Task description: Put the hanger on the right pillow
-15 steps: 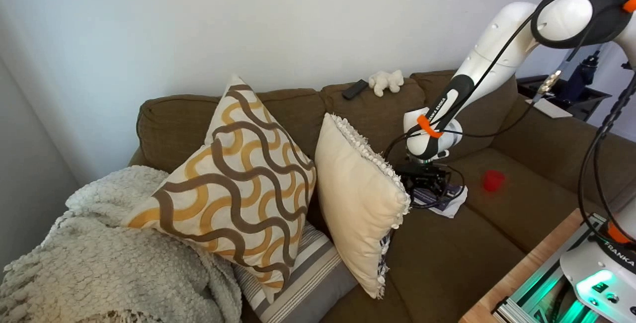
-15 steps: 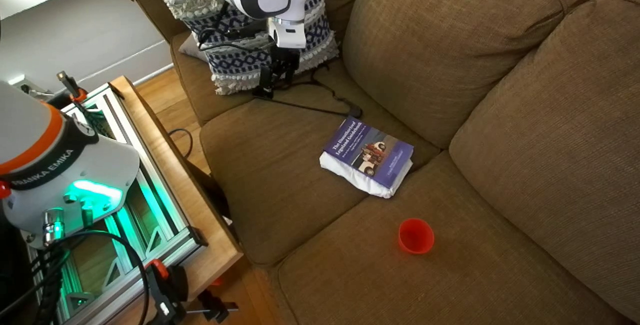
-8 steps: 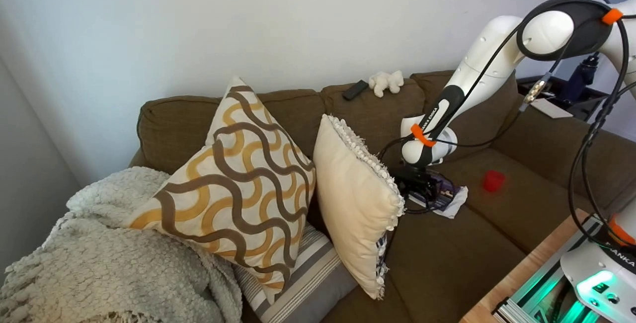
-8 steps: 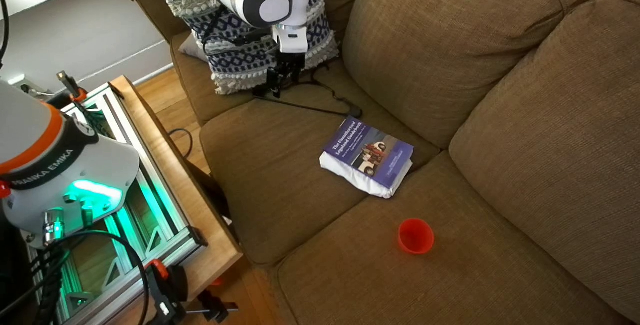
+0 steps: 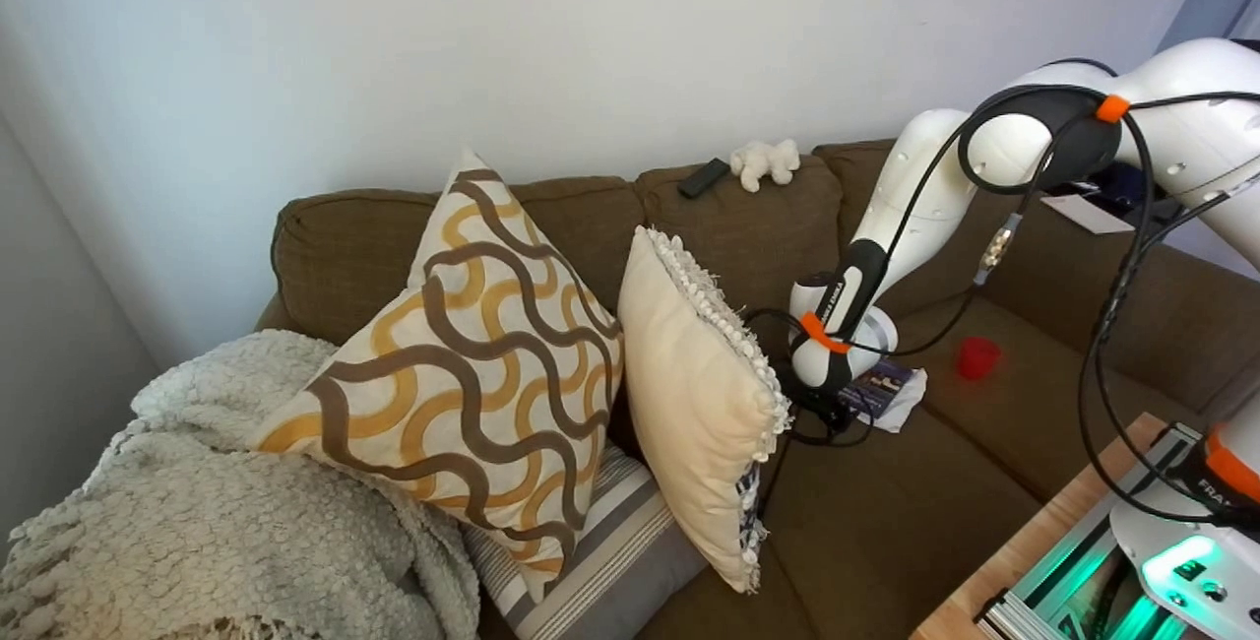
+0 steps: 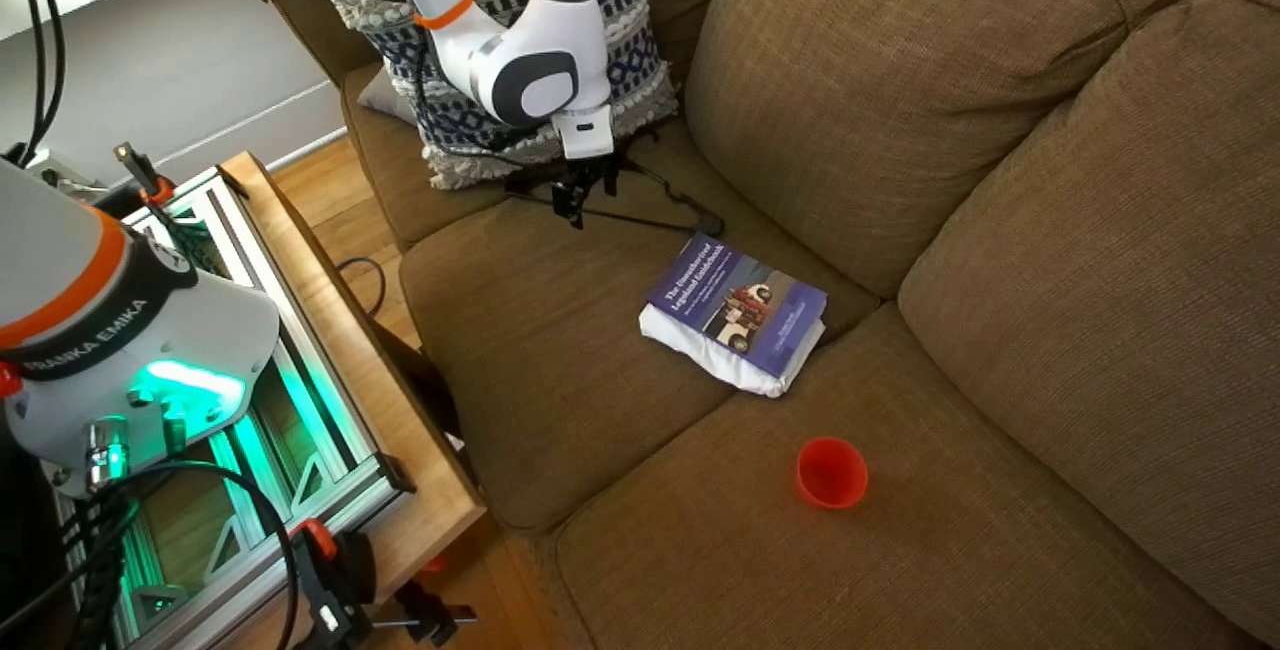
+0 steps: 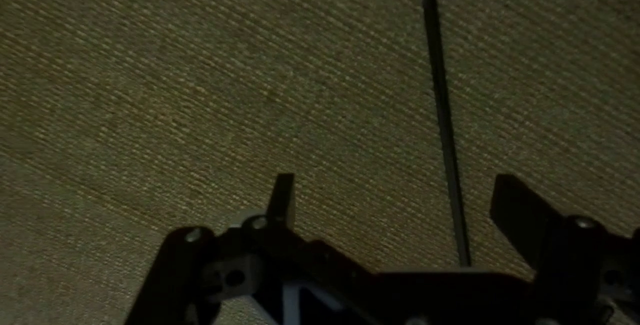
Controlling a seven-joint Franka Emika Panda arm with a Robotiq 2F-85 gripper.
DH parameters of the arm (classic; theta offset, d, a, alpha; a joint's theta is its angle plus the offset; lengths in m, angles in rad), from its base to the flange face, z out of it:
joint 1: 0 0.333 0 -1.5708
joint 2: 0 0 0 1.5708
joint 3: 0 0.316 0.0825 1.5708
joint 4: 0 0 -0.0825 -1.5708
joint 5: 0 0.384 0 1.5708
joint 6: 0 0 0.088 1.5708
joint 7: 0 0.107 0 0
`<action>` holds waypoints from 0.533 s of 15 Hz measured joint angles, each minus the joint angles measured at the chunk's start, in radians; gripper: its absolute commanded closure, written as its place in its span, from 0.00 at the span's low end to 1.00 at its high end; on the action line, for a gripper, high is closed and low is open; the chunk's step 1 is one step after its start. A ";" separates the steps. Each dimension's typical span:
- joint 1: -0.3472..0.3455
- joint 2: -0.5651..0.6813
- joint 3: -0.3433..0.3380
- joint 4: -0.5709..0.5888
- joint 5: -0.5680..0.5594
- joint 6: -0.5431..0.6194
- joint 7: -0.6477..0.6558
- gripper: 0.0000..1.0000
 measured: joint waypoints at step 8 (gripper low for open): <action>-0.017 0.138 0.014 0.145 0.049 0.059 -0.016 0.57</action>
